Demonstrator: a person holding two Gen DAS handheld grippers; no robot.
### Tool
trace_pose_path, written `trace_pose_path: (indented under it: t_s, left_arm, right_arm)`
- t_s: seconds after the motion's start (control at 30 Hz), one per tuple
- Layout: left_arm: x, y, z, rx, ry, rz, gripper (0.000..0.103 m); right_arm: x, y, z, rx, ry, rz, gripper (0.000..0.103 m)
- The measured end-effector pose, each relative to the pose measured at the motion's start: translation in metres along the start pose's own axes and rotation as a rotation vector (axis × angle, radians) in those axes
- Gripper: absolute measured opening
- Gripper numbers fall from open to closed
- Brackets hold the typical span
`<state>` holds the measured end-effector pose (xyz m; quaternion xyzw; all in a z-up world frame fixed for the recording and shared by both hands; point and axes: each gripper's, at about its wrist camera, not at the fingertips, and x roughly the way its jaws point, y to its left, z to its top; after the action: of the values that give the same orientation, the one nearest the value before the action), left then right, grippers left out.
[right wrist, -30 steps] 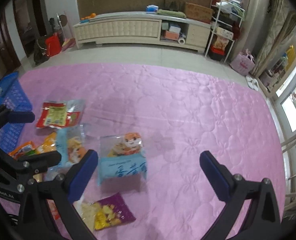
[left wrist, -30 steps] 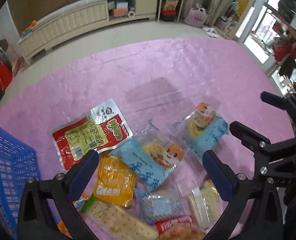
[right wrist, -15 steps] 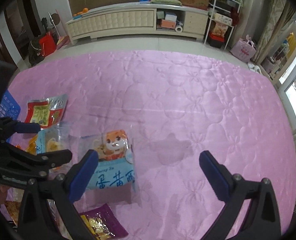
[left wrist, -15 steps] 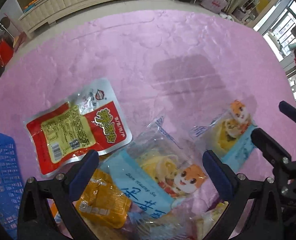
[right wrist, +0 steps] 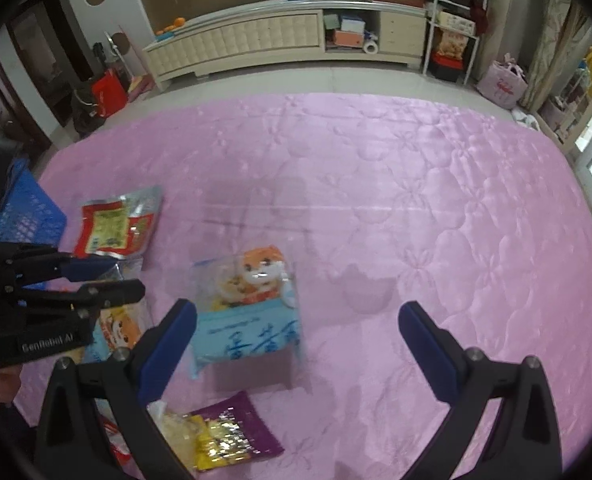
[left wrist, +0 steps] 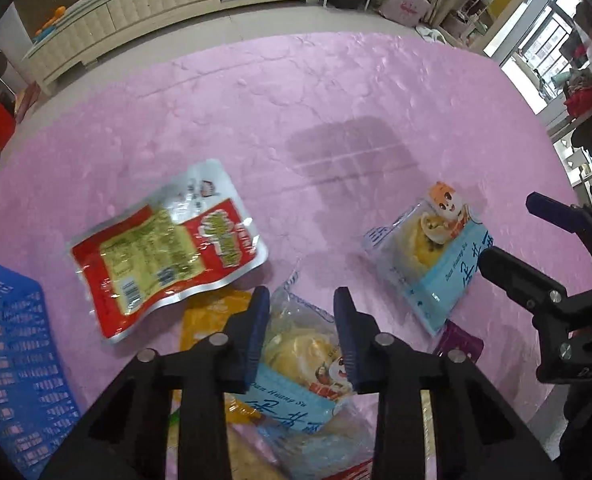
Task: Organize snacks
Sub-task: 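Lower the left tool to the blue Dan Huang Su pastry bag and close it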
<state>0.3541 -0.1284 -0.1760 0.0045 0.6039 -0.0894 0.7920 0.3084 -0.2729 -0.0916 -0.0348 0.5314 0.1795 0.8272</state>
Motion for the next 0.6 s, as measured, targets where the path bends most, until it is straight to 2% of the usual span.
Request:
trace_pose_path:
  t_s: [0.23, 0.27, 0.37, 0.4, 0.47, 0.6]
  left_arm:
    - [-0.019, 0.028, -0.016, -0.003, -0.013, -0.045, 0.03]
    - [-0.019, 0.026, -0.018, 0.016, -0.016, -0.046, 0.032]
    - [-0.013, 0.028, -0.027, 0.056, -0.018, -0.05, 0.052]
    - [-0.01, 0.03, -0.026, 0.067, -0.018, -0.045, 0.055]
    - [-0.007, 0.031, -0.031, 0.097, -0.019, -0.032, 0.06]
    - [-0.003, 0.031, -0.043, 0.167, -0.03, -0.006, 0.061]
  right_arm:
    - [0.007, 0.017, 0.004, -0.082, 0.018, -0.007, 0.102]
    - [0.009, 0.02, 0.005, -0.102, 0.026, -0.015, 0.102]
    - [0.016, 0.027, 0.006, -0.133, 0.049, -0.018, 0.102]
    - [0.017, 0.027, 0.006, -0.134, 0.051, -0.016, 0.102]
    - [0.02, 0.029, 0.007, -0.138, 0.061, -0.012, 0.102]
    - [0.031, 0.031, 0.008, -0.15, 0.089, -0.015, 0.102]
